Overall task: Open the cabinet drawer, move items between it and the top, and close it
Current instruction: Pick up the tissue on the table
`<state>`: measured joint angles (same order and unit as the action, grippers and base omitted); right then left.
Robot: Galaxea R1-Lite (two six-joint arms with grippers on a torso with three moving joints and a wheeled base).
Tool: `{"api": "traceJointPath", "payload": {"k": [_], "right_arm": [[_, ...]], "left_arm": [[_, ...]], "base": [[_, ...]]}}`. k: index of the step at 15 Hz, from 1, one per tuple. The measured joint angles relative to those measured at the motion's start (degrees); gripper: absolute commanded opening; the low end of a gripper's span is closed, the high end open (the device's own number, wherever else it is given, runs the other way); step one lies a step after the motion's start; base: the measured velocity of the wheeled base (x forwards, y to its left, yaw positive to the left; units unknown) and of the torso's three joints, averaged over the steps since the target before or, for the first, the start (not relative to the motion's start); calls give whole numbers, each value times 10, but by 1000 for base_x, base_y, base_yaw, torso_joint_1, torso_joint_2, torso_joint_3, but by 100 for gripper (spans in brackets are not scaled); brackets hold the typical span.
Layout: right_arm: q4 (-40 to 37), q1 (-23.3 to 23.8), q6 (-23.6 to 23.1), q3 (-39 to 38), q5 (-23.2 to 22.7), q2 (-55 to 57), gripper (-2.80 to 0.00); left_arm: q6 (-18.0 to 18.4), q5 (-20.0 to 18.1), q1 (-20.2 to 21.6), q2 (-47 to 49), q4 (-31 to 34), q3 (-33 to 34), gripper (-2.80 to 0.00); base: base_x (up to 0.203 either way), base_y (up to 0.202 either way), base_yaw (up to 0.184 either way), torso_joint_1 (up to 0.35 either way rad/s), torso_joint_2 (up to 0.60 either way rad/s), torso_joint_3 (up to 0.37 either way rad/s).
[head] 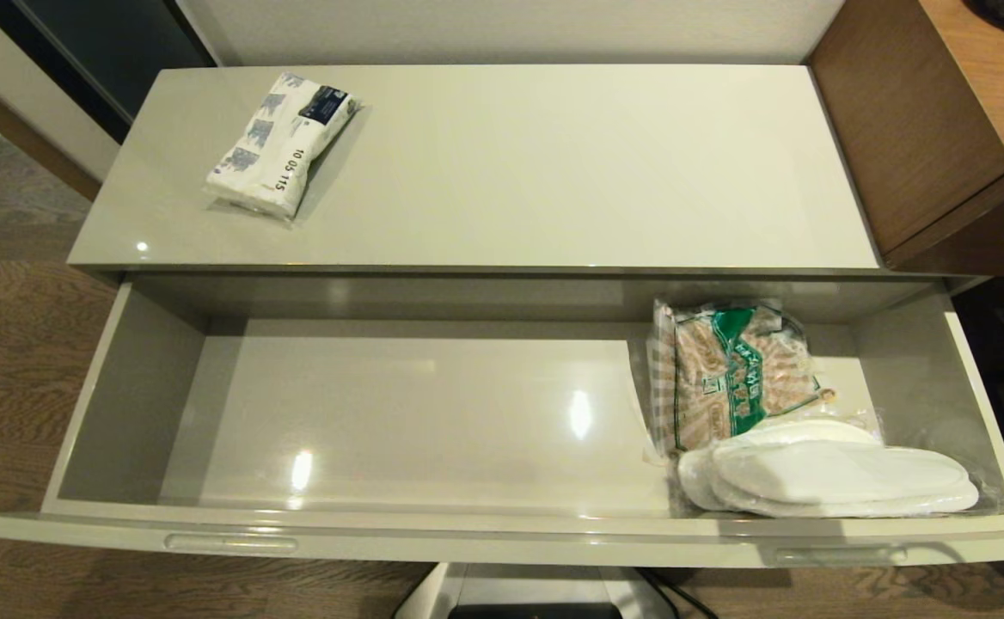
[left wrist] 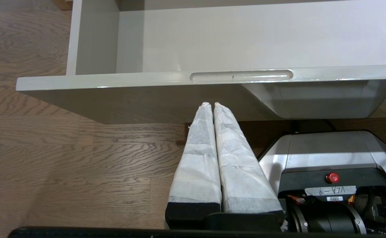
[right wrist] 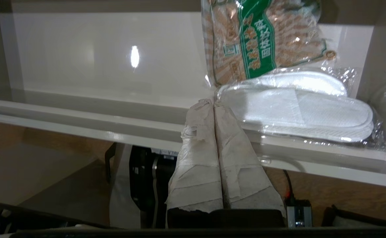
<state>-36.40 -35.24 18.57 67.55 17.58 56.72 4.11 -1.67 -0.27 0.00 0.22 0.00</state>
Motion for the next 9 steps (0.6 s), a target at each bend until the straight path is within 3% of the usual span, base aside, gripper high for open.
{"api": "traceJointPath", "payload": {"k": [4,6,7,9], "right_arm": [[0,-2,3,-13,1,5,-280],[-3,0,27,-33,7,6,-280],[-7,3,48,-39,19,6,-280],[-41,13,92,-42,103,3,-280]], "left_arm": [[0,0,0,0,0,0,-280],[0,0,0,0,0,0,-280],[0,0,0,0,0,0,-280],[0,1,0,0,0,0,-280]], "base": [[0,0,0,0,0,0],[0,0,0,0,0,0],[0,0,0,0,0,0],[0,0,0,0,0,0]]}}
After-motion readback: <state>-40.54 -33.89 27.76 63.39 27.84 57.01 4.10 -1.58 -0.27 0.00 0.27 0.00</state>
